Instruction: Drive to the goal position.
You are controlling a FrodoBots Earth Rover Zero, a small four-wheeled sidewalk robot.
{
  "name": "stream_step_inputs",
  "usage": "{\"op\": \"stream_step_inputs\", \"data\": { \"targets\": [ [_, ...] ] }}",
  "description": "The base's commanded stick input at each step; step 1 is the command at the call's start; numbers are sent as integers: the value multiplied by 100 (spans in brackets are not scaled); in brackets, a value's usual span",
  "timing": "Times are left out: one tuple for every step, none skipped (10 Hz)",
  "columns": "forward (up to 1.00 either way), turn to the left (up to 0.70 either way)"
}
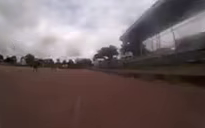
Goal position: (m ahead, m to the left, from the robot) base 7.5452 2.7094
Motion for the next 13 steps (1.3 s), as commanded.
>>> {"op": "stream_step_inputs", "data": {
  "targets": [
    [100,0],
    [100,0],
    [100,0],
    [100,0],
    [100,0],
    [100,0],
    [100,0],
    [100,0],
    [100,0],
    [100,0],
    [100,0],
    [100,0],
    [100,0]
  ]
}}
